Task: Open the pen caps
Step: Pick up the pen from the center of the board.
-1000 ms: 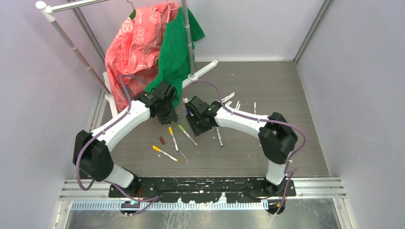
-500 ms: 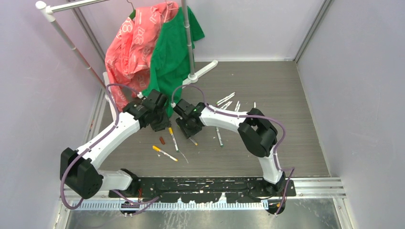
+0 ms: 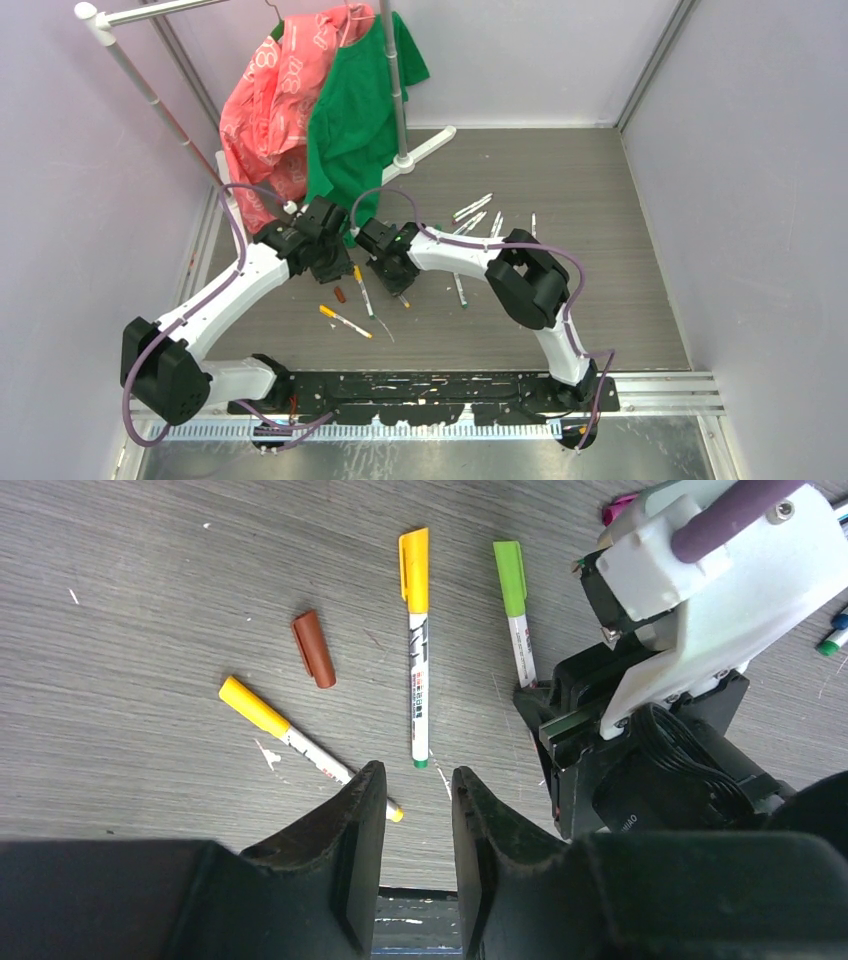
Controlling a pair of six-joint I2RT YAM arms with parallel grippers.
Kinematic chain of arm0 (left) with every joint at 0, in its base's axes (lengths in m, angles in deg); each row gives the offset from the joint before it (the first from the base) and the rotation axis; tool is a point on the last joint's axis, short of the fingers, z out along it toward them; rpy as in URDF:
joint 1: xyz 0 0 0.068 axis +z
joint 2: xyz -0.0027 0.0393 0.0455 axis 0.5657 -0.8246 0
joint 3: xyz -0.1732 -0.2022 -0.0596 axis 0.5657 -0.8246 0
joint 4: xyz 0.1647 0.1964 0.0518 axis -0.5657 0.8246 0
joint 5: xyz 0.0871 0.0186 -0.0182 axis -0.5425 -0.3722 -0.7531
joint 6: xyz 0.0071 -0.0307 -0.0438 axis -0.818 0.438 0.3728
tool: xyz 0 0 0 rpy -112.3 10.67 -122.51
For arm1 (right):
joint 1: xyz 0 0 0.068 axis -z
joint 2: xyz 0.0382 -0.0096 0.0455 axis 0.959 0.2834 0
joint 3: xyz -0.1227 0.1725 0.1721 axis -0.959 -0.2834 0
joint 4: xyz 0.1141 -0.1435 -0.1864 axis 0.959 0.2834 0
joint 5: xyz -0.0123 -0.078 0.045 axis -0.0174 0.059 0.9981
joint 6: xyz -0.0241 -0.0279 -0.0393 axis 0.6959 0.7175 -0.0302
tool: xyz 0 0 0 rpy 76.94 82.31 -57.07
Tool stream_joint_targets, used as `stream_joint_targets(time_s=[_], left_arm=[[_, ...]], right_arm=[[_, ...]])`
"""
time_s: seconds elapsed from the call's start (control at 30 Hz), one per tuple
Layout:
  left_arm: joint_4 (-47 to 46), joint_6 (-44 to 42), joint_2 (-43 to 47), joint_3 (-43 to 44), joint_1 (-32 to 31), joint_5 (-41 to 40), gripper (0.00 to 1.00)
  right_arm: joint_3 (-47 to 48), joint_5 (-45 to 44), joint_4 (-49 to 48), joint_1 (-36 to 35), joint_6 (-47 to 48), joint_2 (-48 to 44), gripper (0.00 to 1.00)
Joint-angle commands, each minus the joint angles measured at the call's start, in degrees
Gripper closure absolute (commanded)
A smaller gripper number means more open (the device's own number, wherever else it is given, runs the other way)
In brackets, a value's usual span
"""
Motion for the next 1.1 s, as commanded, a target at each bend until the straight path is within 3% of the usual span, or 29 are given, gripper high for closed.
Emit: stream_joint_targets(time_s=[0.0,0.33,1.07], left_arm=[[-1.84,1.01,1.42,-0.27,0.56,0.01,0.68],[-5.71,1.71,-2.32,-0.15,1.05,4.22,0.64],[-10.47,2.80,-11.52,2.46,2.75,11.29,0.63]], right_arm=[[-2.76,-0.21,0.99,-0.47,-0.58,-0.46,0.99],[-6.09,6.61,-2.48,-0.48,-5.22,-11.13,0.99],[-0.73,16.77,-3.67,-0.40,-8.68,-14.51,0.99]])
